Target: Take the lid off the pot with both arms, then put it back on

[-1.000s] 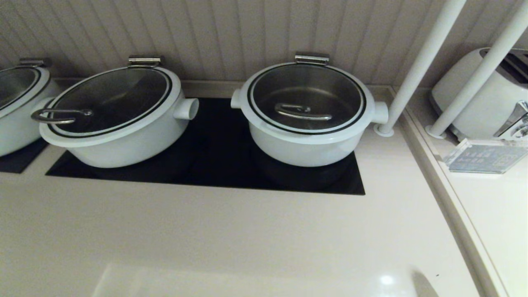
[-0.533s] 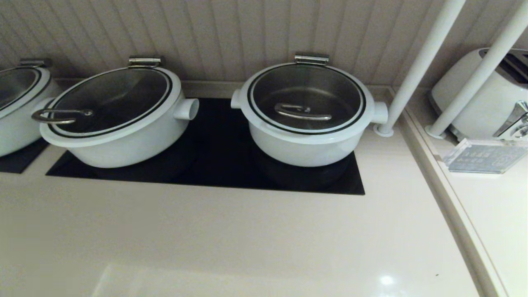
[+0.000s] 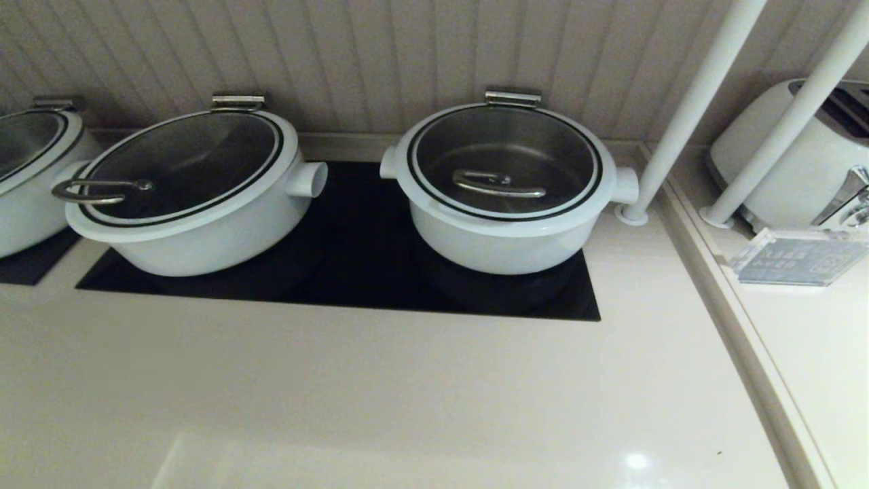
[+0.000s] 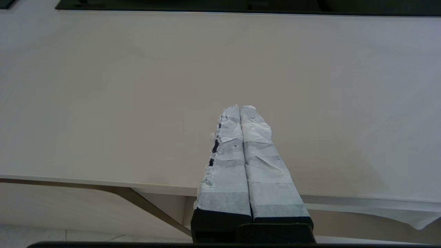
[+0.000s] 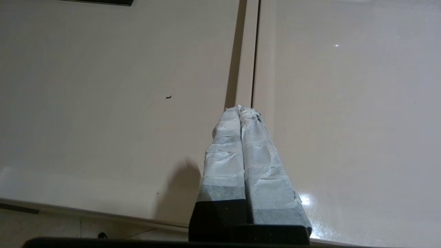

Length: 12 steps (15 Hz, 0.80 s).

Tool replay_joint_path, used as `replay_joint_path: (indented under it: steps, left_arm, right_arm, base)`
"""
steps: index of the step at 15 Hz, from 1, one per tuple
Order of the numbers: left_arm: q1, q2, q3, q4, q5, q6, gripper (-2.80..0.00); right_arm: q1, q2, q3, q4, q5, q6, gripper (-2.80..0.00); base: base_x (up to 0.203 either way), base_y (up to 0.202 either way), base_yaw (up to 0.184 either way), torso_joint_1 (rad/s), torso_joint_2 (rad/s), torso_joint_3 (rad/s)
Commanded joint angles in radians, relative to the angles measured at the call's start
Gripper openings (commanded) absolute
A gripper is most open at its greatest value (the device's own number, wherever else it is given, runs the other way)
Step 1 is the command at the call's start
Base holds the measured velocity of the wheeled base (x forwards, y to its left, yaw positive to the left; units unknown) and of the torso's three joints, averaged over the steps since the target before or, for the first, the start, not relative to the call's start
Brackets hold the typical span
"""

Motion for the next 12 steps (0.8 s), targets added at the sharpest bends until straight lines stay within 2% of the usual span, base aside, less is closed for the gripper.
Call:
replay_joint_path:
  steps: [1, 12]
  left_arm:
    - [0.000, 0.000, 0.000, 0.000, 0.000, 0.000, -2.80]
    - [0.000, 0.000, 0.000, 0.000, 0.000, 0.000, -2.80]
  right_arm:
    - [0.000, 0.002, 0.000, 0.000, 0.001, -0.007, -2.80]
    - [0.000, 0.002, 0.000, 0.000, 0.001, -0.002, -2.80]
  base:
    - [0.000, 0.000, 0.000, 0.000, 0.00, 0.000]
    - [0.000, 0.000, 0.000, 0.000, 0.00, 0.000]
